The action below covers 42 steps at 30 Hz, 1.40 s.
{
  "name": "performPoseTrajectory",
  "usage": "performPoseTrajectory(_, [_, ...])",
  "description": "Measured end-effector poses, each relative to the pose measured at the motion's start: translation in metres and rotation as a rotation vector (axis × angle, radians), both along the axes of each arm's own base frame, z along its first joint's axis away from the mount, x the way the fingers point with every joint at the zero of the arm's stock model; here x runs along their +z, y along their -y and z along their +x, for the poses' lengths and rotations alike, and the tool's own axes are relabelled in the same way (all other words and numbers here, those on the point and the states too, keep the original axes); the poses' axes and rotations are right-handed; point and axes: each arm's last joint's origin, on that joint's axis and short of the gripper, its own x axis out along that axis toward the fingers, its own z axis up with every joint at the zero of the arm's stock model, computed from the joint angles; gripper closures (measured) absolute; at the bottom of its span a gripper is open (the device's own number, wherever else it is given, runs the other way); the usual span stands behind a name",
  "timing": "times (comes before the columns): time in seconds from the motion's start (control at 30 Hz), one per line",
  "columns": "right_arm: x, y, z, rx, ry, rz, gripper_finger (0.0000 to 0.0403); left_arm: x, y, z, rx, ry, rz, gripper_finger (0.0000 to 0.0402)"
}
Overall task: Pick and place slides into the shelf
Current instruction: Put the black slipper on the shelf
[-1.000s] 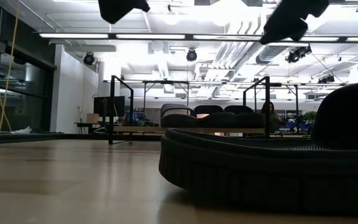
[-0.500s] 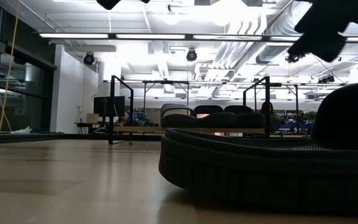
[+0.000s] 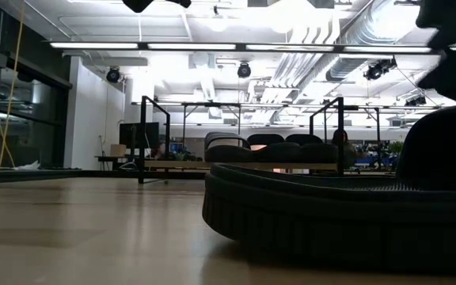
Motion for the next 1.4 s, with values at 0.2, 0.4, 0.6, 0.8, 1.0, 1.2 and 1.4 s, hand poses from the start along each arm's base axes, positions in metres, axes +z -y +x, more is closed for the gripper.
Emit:
performPoseTrajectory(0.2, [-0.017, -0.015, -0.005, -0.009, -0.035, 0.03, 0.0224, 0.0, 0.0, 0.001, 0.0, 0.008, -0.004, 0.0227])
performPoseTrajectory(0.4, [-0.029, -0.031, 0.001, 0.034, -0.029, 0.09, 0.0224, -0.001, 0.001, 0.002, 0.001, 0.022, -0.017, 0.0227])
performPoseTrajectory(0.6, [-0.042, -0.04, 0.0, 0.002, -0.055, 0.139, 0.0224, -0.001, 0.001, 0.002, 0.002, 0.02, -0.026, 0.0227])
performPoseTrajectory(0.8, [-0.057, -0.051, -0.006, 0.001, -0.115, 0.197, 0.0224, -0.001, 0.001, 0.002, 0.002, 0.021, -0.034, 0.0227])
performPoseTrajectory(1.0, [-0.064, -0.059, -0.005, 0.004, -0.101, 0.241, 0.0224, -0.001, 0.002, 0.003, 0.002, 0.034, -0.041, 0.0227])
performPoseTrajectory(1.2, [-0.077, -0.06, 0.002, -0.008, -0.107, 0.242, 0.0224, -0.001, 0.002, 0.003, 0.002, 0.04, -0.044, 0.0227])
performPoseTrajectory(1.4, [-0.083, -0.058, 0.012, 0.014, -0.123, 0.278, 0.0224, -0.001, 0.002, 0.004, 0.002, 0.041, -0.049, 0.0227])
